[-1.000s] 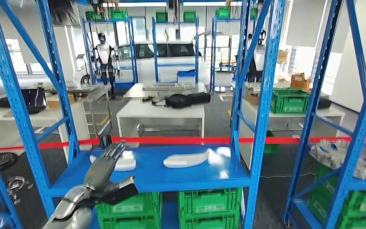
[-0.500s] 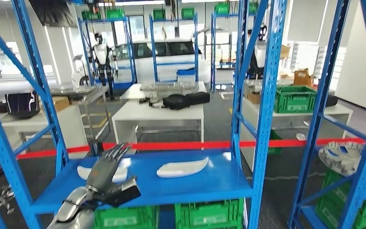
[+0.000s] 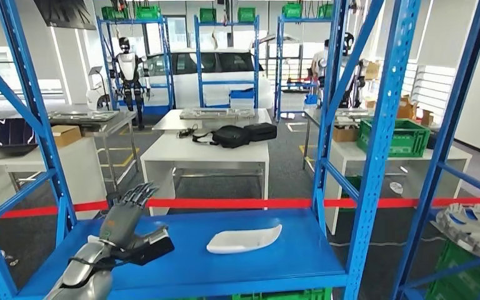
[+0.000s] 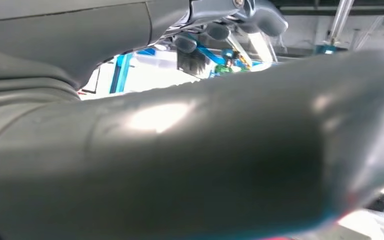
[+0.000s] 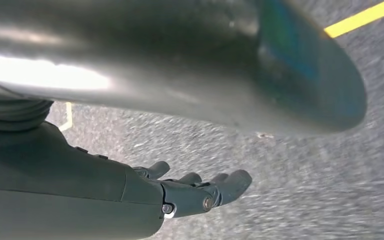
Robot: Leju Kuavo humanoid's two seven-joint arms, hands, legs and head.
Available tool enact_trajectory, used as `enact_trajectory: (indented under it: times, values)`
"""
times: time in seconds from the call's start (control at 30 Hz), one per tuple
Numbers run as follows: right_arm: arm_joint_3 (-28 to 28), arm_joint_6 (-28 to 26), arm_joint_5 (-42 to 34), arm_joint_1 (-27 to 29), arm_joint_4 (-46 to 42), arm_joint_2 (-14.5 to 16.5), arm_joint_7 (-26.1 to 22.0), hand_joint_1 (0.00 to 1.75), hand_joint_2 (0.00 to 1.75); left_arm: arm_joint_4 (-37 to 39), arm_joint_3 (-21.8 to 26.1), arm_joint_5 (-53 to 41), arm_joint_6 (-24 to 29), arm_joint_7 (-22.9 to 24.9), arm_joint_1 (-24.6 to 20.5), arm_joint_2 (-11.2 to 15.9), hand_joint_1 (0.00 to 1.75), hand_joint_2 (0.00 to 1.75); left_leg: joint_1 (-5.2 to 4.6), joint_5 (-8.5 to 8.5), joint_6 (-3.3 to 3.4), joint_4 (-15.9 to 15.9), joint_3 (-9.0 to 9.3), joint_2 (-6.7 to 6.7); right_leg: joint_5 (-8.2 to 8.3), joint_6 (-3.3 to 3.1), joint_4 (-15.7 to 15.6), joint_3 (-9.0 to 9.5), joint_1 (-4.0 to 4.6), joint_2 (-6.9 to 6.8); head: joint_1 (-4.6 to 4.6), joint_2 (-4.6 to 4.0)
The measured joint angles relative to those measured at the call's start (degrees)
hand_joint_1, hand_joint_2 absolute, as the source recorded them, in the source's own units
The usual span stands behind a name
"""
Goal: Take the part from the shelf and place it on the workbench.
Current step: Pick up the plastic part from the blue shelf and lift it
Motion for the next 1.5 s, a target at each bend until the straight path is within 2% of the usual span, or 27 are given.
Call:
enact_trajectory:
  times: [0.03, 0.07, 0.1, 0.17, 0.2, 0.23, 0.3, 0.33, 0.37, 0.43, 0.47, 0.53, 0.6, 0.67, 0.7, 0.73, 0.83, 0.87, 1.0, 1.03, 1.13, 1.17, 1.2, 1.27, 1.3, 1.37, 1.5]
  values:
    - [0.0, 0.0, 0.0, -0.1, 0.0, 0.0, 0.0, 0.00, 0.00, 0.2, -0.1, -0.8, 0.2, 0.6, -0.1, 0.0, 0.00, 0.00, -0.05, -0.72, 0.26, 0.0, 0.83, -0.02, -0.08, 0.05, 3.7, -2.79, 0.02, -0.12, 0.05, 0.00]
    - [0.0, 0.1, 0.1, -0.1, 0.0, 0.0, 0.0, 0.00, 0.00, 0.5, -0.2, -1.7, 0.4, 1.2, -0.2, 0.1, 0.00, 0.00, -0.13, -1.56, 0.48, 0.0, 1.68, -0.08, -1.53, 0.06, 6.6, -5.63, 0.11, -0.20, 0.08, 0.00]
    - [0.0, 0.2, 0.1, 0.1, 0.0, 0.0, 0.1, 0.00, 0.00, 0.8, -0.4, -2.5, 0.4, 1.7, -0.3, 0.2, 0.00, 0.00, -0.23, -2.46, 0.63, -0.1, 2.60, -0.18, -4.12, 0.06, 8.3, -8.15, 0.22, -0.24, 0.11, 0.00]
    - [0.0, 0.5, 0.3, 0.3, 0.0, 0.0, 0.2, 0.00, 0.00, 1.6, -0.5, -2.8, -0.8, 1.9, -0.2, 0.5, 0.00, 0.00, -0.47, -4.40, 0.73, -0.1, 4.87, -0.47, -9.25, -0.21, 7.5, -11.48, 0.46, -0.24, 0.18, 0.00]
    - [0.0, 0.6, 0.3, 0.4, 0.0, 0.0, 0.2, 0.00, 0.00, 2.1, -0.6, -2.5, -1.6, 1.7, -0.2, 0.8, 0.00, 0.00, -0.59, -5.43, 0.68, -0.1, 6.13, -0.55, -9.76, -0.49, 5.4, -12.31, 0.56, -0.24, 0.20, 0.00]
    - [0.0, 0.7, 0.3, 0.4, 0.0, 0.0, 0.2, 0.00, 0.00, 2.6, -0.6, -2.1, -2.3, 1.5, -0.2, 1.1, 0.00, 0.00, -0.69, -6.48, 0.61, -0.1, 7.24, -0.58, -7.77, -0.87, 2.4, -12.72, 0.67, -0.23, 0.23, 0.00]
    - [0.0, 0.8, 0.3, 0.6, 0.0, 0.0, 0.3, 0.00, 0.00, 3.5, -0.6, -1.6, -3.6, 1.3, -0.2, 1.6, 0.00, 0.00, -0.91, -8.51, 0.33, 0.0, 8.83, -0.69, 2.07, -1.57, -4.0, -12.76, 0.91, -0.24, 0.23, -0.01]
    - [0.0, 0.7, 0.3, 0.7, 0.0, 0.0, 0.4, 0.00, 0.00, 3.9, -0.6, -1.5, -4.4, 1.5, -0.3, 1.8, 0.00, 0.00, -1.01, -9.50, 0.13, -0.1, 9.39, -0.83, 6.15, -1.85, -6.0, -12.46, 1.10, -0.25, 0.22, -0.01]
    - [0.0, 0.7, 0.2, 0.7, 0.0, 0.0, 0.4, 0.00, 0.00, 4.2, -0.6, -1.5, -5.4, 1.8, -0.4, 2.1, 0.00, 0.00, -1.08, -10.07, -0.17, 0.0, 10.18, -1.01, 8.37, -2.12, -7.1, -12.10, 1.20, -0.27, 0.19, -0.01]
    - [0.0, 0.6, 0.2, 0.5, 0.0, 0.0, 0.5, 0.00, 0.00, 4.5, -0.6, -1.4, -7.0, 2.3, -1.0, 2.5, 0.00, 0.00, -1.07, -10.16, -0.80, 1.0, 10.92, -1.15, 7.82, -2.78, -7.3, -10.66, 1.21, -0.32, 0.13, 0.00]
    - [0.0, 0.6, 0.1, 0.4, 0.0, 0.0, 0.4, 0.00, 0.00, 4.6, -0.6, -1.2, -7.6, 2.4, -1.2, 2.8, 0.00, 0.00, -1.03, -9.40, -1.14, 2.9, 10.34, -1.05, 7.43, -3.18, -7.5, -9.86, 1.07, -0.38, 0.11, 0.00]
    - [0.0, 0.6, 0.1, 0.1, 0.0, 0.0, 0.4, 0.00, 0.00, 5.1, -0.5, 0.2, -10.0, 2.5, -1.5, 3.1, 0.00, 0.00, -0.82, -8.90, -1.77, 9.0, 6.37, -0.73, 6.57, -3.86, -7.6, -8.12, 0.94, -0.44, 0.07, 0.00]
    - [0.0, 0.6, 0.1, 0.0, 0.0, -0.1, 0.4, 0.00, 0.00, 5.9, 0.2, 3.9, -15.1, 1.8, -1.0, 3.5, 0.00, 0.00, -0.49, -11.83, -2.25, 14.5, 1.43, -0.60, 5.28, -4.13, -7.8, -6.43, 0.87, -0.27, 0.03, 0.00]
    - [0.0, 0.6, 0.1, 0.0, 0.0, -0.1, 0.4, 0.00, 0.00, 6.6, 1.6, 8.6, -20.6, -0.2, 0.0, 4.0, 0.00, 0.87, -0.25, -15.69, -2.47, 15.2, -1.78, -0.52, 3.77, -4.11, -7.8, -4.67, 0.78, 0.14, -0.01, 0.00]
    - [0.0, 0.6, 0.1, 0.1, 0.0, -0.1, 0.3, 0.00, 0.00, 6.8, 2.6, 10.9, -22.5, -1.4, 0.6, 4.4, 0.00, 1.31, -0.21, -15.76, -2.46, 13.5, -2.45, -0.47, 2.97, -4.07, -7.8, -3.72, 0.75, 0.33, -0.03, 0.00]
    - [-0.1, 0.6, 0.1, 0.2, 0.0, -0.1, 0.1, 0.00, 0.00, 7.1, 3.8, 13.1, -24.1, -2.6, 1.3, 4.8, 0.00, 1.75, -0.25, -13.57, -2.33, 10.6, -2.57, -0.40, 2.17, -4.02, -7.9, -2.75, 0.74, 0.49, -0.04, 0.00]
    - [-0.1, 0.7, 0.4, 0.5, 0.0, -0.2, -0.2, 0.00, 0.00, 7.8, 7.3, 17.9, -27.8, -5.6, 4.0, 6.2, 0.00, 1.75, -0.76, -0.99, -1.39, 1.0, -2.03, -0.34, 0.02, -3.35, -7.8, -0.80, 0.76, 1.10, -0.09, 0.00]
    - [-0.1, 0.7, 0.5, 0.6, 0.0, -0.3, -0.3, 0.00, 0.00, 7.9, 8.3, 19.0, -29.0, -6.3, 4.9, 6.6, 0.00, 1.75, -0.93, 1.20, -1.18, 0.0, -1.93, -0.38, -0.54, -3.00, -7.8, -0.61, 0.78, 1.29, -0.09, 0.00]
    - [-0.1, 1.0, 1.0, 0.3, 0.0, -1.1, -0.7, 0.00, 0.00, 7.5, 12.3, 24.4, -36.7, -10.1, 7.5, 7.7, 0.00, 1.75, -0.52, 1.03, -0.46, -0.5, -0.88, -0.58, -2.65, -1.58, -6.6, -0.62, 0.94, 0.74, -0.02, 0.00]
    - [-0.1, 1.1, 1.1, 0.2, 0.0, -1.3, -0.8, 0.00, 0.00, 7.3, 13.3, 26.1, -39.6, -11.5, 8.0, 7.9, 0.00, 1.75, -0.36, 0.77, -0.18, -0.7, -0.52, -0.55, -3.81, -1.26, -4.2, -1.85, 0.93, 0.38, 0.01, 0.00]
    - [-0.1, 1.2, 1.2, 0.1, 0.0, -1.5, -1.0, 0.00, 0.00, 7.1, 16.3, 31.2, -48.0, -15.5, 10.2, 8.2, 0.00, 1.75, -0.38, -0.29, 0.26, -0.5, 0.14, -0.49, -7.05, -0.62, 6.5, -8.95, 0.70, -0.06, 0.08, 0.00]
    - [-0.1, 1.3, 1.3, 0.1, 0.0, -1.5, -1.0, 0.00, 0.00, 7.0, 17.3, 32.7, -50.5, -16.6, 11.1, 8.3, 0.00, 1.75, -0.33, -0.71, 0.21, -0.3, 0.35, -0.50, -6.49, -0.45, 8.0, -10.59, 0.60, -0.08, 0.10, 0.00]
    - [-0.1, 1.4, 1.4, 0.1, 0.0, -1.5, -1.0, 0.00, 0.00, 6.8, 18.2, 33.9, -52.6, -17.6, 11.9, 8.4, 0.00, 1.75, -0.24, -1.16, 0.07, 0.0, 0.56, -0.52, -4.77, -0.30, 7.3, -11.16, 0.48, -0.10, 0.11, 0.00]
    - [-0.1, 1.4, 1.6, 0.1, 0.0, -1.6, -1.0, 0.00, 0.00, 6.2, 19.6, 35.2, -55.0, -19.2, 13.0, 8.6, 0.00, 1.75, 0.00, -2.19, -0.44, 1.0, 0.87, -0.59, 0.14, 0.01, 1.0, -9.63, 0.15, -0.19, 0.14, 0.00]
    - [-0.1, 1.5, 1.8, 0.1, 0.0, -1.6, -1.0, 0.00, 0.00, 5.9, 20.1, 35.3, -55.4, -19.6, 13.4, 8.8, 0.00, 1.75, 0.01, -2.72, -0.81, 1.6, 0.86, -0.68, 1.72, -0.05, -2.0, -8.55, 0.06, -0.15, 0.16, 0.00]
    - [-0.1, 1.5, 2.0, 0.0, 0.0, -1.6, -1.0, 0.00, 0.00, 5.3, 20.6, 35.3, -55.5, -20.1, 14.0, 9.2, 0.00, 1.75, -0.12, -3.38, -1.29, 2.4, 0.73, -0.87, 2.63, -0.61, -4.9, -7.44, 0.03, -0.05, 0.12, 0.00]
    - [-0.1, 1.5, 2.3, -0.1, 0.0, -1.6, -0.9, 0.00, 0.00, 4.5, 20.9, 34.4, -55.5, -20.3, 14.8, 10.0, 0.00, 1.75, -0.42, -3.47, 0.41, 2.1, 1.06, -0.96, 2.55, -1.35, -5.1, -7.19, 0.04, 0.10, 0.01, 0.00]
